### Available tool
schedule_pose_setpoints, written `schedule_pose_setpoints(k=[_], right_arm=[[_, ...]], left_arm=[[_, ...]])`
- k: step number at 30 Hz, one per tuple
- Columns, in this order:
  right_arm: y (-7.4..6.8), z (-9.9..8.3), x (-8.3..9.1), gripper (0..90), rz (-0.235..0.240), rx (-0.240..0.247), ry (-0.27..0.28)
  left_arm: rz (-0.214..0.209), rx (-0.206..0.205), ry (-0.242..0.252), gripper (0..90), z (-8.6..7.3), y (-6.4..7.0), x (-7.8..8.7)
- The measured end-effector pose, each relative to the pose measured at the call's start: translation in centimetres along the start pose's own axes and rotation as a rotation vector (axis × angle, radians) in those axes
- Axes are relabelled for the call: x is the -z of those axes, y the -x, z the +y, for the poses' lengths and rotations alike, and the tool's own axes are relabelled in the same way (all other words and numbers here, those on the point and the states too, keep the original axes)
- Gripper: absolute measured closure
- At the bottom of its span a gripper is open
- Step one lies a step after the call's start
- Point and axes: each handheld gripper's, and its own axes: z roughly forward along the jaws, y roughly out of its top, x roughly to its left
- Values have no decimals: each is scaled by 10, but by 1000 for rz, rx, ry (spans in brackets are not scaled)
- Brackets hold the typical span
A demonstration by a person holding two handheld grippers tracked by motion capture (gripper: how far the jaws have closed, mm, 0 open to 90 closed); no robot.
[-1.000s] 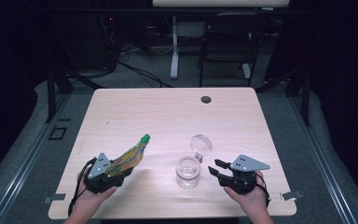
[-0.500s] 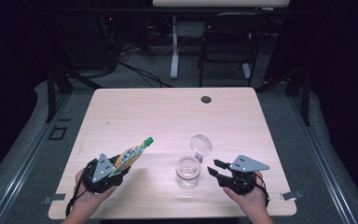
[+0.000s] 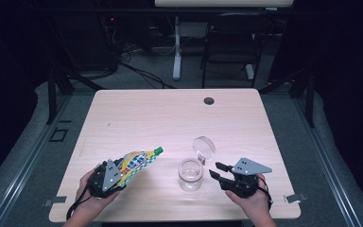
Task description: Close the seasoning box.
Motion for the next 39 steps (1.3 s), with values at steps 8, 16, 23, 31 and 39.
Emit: schedule_pose_setpoints(k=[8,16,23,31,39], right_arm=[[-2,0,-2,612,1,-9,6],[-2,0,-1,612,3,-7,10],[-3,1,-1,612,6,-3,16],[-3,2,1,612,6,1,25],[-7,3,0,612,10,10,37]], left_arm=[[42,-54,-15,492,4,2,-2],[72,-106,-19,492,13,4,-3],[87,-150,-17,493,22,5,-3],[106,-183,-12,493,30,5,-8],[129,-205,4,493,38,8,-11]])
